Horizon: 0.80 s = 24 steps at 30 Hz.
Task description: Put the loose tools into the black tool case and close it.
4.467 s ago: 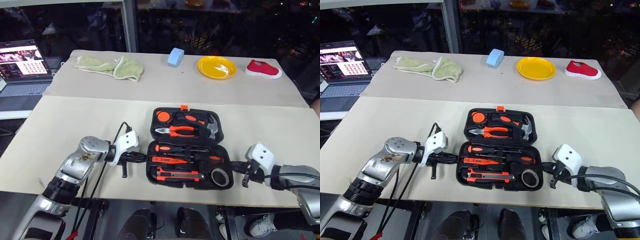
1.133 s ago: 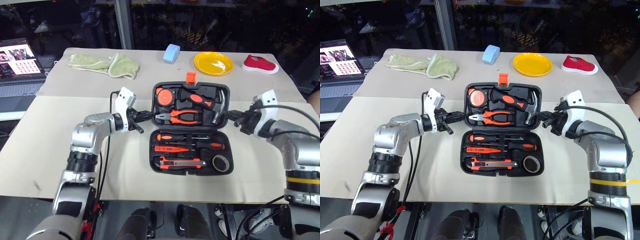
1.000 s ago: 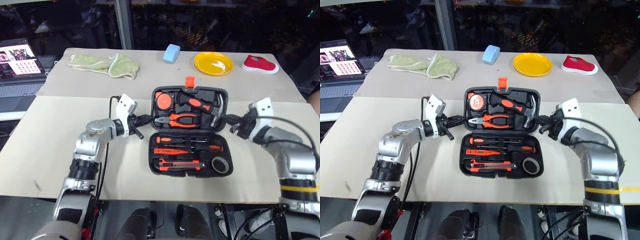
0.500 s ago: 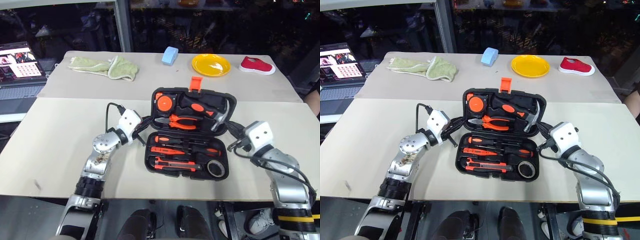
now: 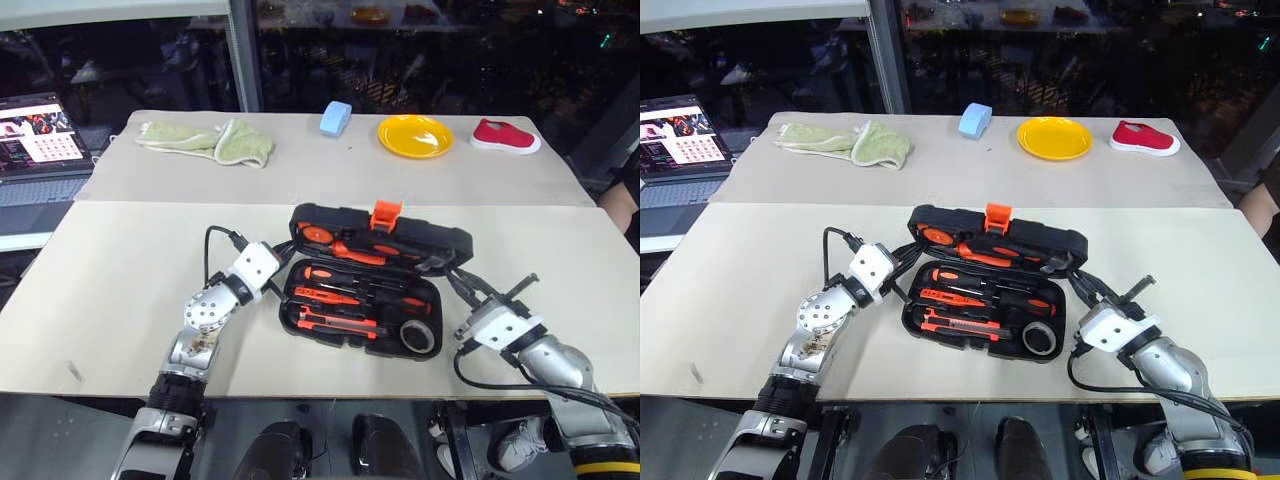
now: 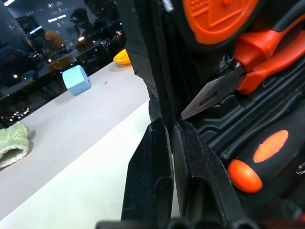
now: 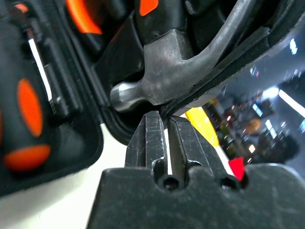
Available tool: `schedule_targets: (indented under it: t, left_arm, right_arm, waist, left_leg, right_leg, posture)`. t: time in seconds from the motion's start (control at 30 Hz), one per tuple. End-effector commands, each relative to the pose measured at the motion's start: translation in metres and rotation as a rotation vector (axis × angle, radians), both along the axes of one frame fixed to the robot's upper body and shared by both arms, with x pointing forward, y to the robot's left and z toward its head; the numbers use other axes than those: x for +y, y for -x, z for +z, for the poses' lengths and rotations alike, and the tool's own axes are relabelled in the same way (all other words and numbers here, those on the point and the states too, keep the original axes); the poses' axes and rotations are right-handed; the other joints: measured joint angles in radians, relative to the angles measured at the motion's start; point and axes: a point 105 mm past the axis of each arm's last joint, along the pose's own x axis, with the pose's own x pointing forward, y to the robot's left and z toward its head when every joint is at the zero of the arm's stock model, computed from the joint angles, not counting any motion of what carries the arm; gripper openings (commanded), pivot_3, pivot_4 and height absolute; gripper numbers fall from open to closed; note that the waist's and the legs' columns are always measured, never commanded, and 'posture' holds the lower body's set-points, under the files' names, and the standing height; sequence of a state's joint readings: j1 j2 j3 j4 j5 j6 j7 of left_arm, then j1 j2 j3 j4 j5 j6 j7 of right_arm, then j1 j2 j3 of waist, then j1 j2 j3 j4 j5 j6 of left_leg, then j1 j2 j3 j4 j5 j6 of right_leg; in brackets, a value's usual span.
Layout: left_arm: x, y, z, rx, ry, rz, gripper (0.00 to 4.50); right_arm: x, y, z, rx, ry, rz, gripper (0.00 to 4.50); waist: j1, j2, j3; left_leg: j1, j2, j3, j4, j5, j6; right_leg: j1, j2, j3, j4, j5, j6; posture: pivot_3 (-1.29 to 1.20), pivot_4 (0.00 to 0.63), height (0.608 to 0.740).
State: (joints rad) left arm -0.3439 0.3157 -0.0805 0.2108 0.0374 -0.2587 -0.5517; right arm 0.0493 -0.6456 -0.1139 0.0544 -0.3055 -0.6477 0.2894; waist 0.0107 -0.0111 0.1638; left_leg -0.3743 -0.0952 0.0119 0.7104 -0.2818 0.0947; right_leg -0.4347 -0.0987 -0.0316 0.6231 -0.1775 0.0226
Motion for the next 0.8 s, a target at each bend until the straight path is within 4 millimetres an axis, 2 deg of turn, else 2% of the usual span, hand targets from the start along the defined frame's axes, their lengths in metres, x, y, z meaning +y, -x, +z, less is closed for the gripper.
schedule_targets:
  t: [0.03, 0.07, 0.1, 0.13, 0.2, 0.27, 0.3, 0.33, 0.43, 0.53, 0.57, 0.6, 0.73, 0.8]
  left_arm:
    - [0.006, 0.005, 0.01, -0.034, 0.006, 0.001, 0.0]
    - [0.009, 0.006, 0.009, -0.028, 0.005, 0.005, 0.36]
    - [0.014, 0.008, 0.009, -0.015, 0.01, 0.009, 0.72]
    - [0.029, 0.008, 0.011, -0.003, 0.004, 0.044, 0.88]
    - [0.051, 0.009, 0.012, 0.019, -0.008, 0.098, 1.65]
    - [0.073, 0.008, 0.012, 0.045, -0.028, 0.147, 2.41]
    - [0.086, 0.006, 0.012, 0.062, -0.047, 0.175, 2.74]
    - [0.096, 0.003, 0.014, 0.072, -0.061, 0.193, 3.23]
    - [0.112, -0.008, 0.016, 0.125, -0.087, 0.203, 4.21]
    - [0.103, -0.021, 0.014, 0.198, -0.105, 0.131, 4.21]
    - [0.096, -0.025, 0.014, 0.216, -0.116, 0.095, 4.24]
    - [0.091, -0.028, 0.015, 0.227, -0.124, 0.07, 4.24]
    - [0.068, -0.041, 0.018, 0.252, -0.156, -0.034, 4.24]
    - [0.047, -0.049, 0.021, 0.274, -0.181, -0.121, 3.69]
  right_arm:
    - [0.007, 0.012, -0.016, 0.056, 0.048, 0.063, 0.42]
    - [0.006, 0.016, -0.018, 0.078, 0.035, 0.069, 0.82]
    - [0.006, 0.021, -0.017, 0.094, 0.027, 0.077, 1.03]
    - [0.001, 0.033, -0.012, 0.143, 0.011, 0.087, 1.41]
    - [-0.006, 0.051, -0.005, 0.236, -0.025, 0.095, 2.1]
    - [-0.023, 0.063, 0.001, 0.388, -0.107, 0.05, 2.8]
    - [-0.032, 0.075, 0.0, 0.521, -0.15, 0.038, 3.08]
    - [-0.036, 0.085, -0.002, 0.636, -0.185, 0.042, 3.09]
    - [-0.035, 0.114, -0.003, 0.912, -0.315, 0.097, 3.09]
    - [-0.028, 0.122, -0.006, 1.022, -0.341, 0.132, 3.09]
    - [-0.022, 0.121, -0.008, 1.033, -0.342, 0.148, 2.59]
    - [-0.019, 0.12, -0.009, 1.039, -0.344, 0.157, 2.41]
    - [0.0, 0.117, -0.012, 1.063, -0.338, 0.213, 0.97]
    - [0.015, 0.116, -0.017, 1.08, -0.317, 0.261, 0.22]
  waist:
    - [0.0, 0.0, 0.0]
    - [0.0, 0.0, 0.0]
    - [0.0, 0.0, 0.0]
    - [0.001, 0.0, 0.0]
    - [0.002, 0.001, 0.0]
    - [0.001, 0.0, 0.0]
    - [0.001, -0.001, 0.001]
    - [0.002, 0.0, 0.0]
    - [0.008, -0.002, 0.001]
    - [0.015, -0.006, 0.001]
    - [0.018, -0.006, 0.001]
    - [0.022, -0.007, 0.001]
    - [0.031, -0.007, 0.001]
    - [0.034, -0.008, 0.001]
  left_leg:
    - [0.001, 0.0, 0.0, 0.0, -0.001, 0.001]
    - [0.001, 0.0, 0.0, 0.0, -0.001, 0.001]
    - [0.001, 0.001, 0.0, 0.0, -0.001, 0.001]
    - [0.001, 0.001, 0.001, 0.0, -0.001, 0.001]
    - [0.001, 0.001, 0.001, -0.001, -0.001, 0.002]
    - [-0.001, 0.002, 0.001, -0.004, -0.001, 0.001]
    - [-0.002, 0.002, 0.002, -0.004, -0.001, 0.002]
    - [-0.001, 0.003, 0.002, -0.005, -0.002, 0.004]
    - [0.003, 0.006, 0.002, -0.007, -0.004, 0.006]
    - [0.007, 0.007, 0.0, -0.008, -0.005, 0.007]
    - [0.006, 0.007, 0.0, -0.008, -0.006, 0.007]
    - [0.006, 0.006, 0.0, -0.008, -0.006, 0.007]
    - [0.004, 0.005, 0.001, -0.008, -0.007, 0.009]
    - [-0.001, 0.005, 0.001, -0.008, -0.004, 0.001]
  right_leg:
    - [0.0, 0.001, 0.001, 0.0, 0.0, -0.001]
    - [0.001, 0.001, 0.001, 0.0, 0.0, -0.001]
    - [0.001, 0.001, 0.002, 0.0, 0.001, -0.001]
    - [0.001, 0.002, 0.004, 0.0, 0.001, -0.002]
    - [0.002, 0.002, 0.005, 0.001, 0.0, -0.004]
    - [-0.001, 0.003, 0.008, 0.001, -0.001, -0.006]
    - [-0.002, 0.004, 0.008, 0.0, -0.001, -0.007]
    - [-0.001, 0.004, 0.009, -0.002, -0.001, -0.006]
    - [0.004, 0.006, 0.008, -0.011, -0.004, 0.0]
    - [0.011, 0.005, 0.005, -0.014, -0.005, 0.002]
    - [0.011, 0.005, 0.005, -0.015, -0.005, 0.003]
    - [0.011, 0.005, 0.005, -0.015, -0.004, 0.003]
    - [0.008, 0.005, 0.006, -0.016, -0.003, 0.003]
    - [0.004, 0.005, 0.006, -0.014, 0.001, -0.004]
  posture:
    - [0.0, 0.15, 0.732]
    - [0.0, 0.15, 0.732]
    - [0.0, 0.15, 0.732]
    - [0.0, 0.15, 0.732]
    - [0.0, 0.15, 0.732]
    - [0.0, 0.15, 0.732]
    - [0.0, 0.15, 0.732]
    - [0.0, 0.15, 0.732]
    - [0.0, 0.15, 0.732]
    - [0.0, 0.15, 0.732]
    - [0.0, 0.15, 0.732]
    - [0.0, 0.15, 0.732]
    - [0.0, 0.15, 0.732]
    - [0.0, 0.15, 0.732]
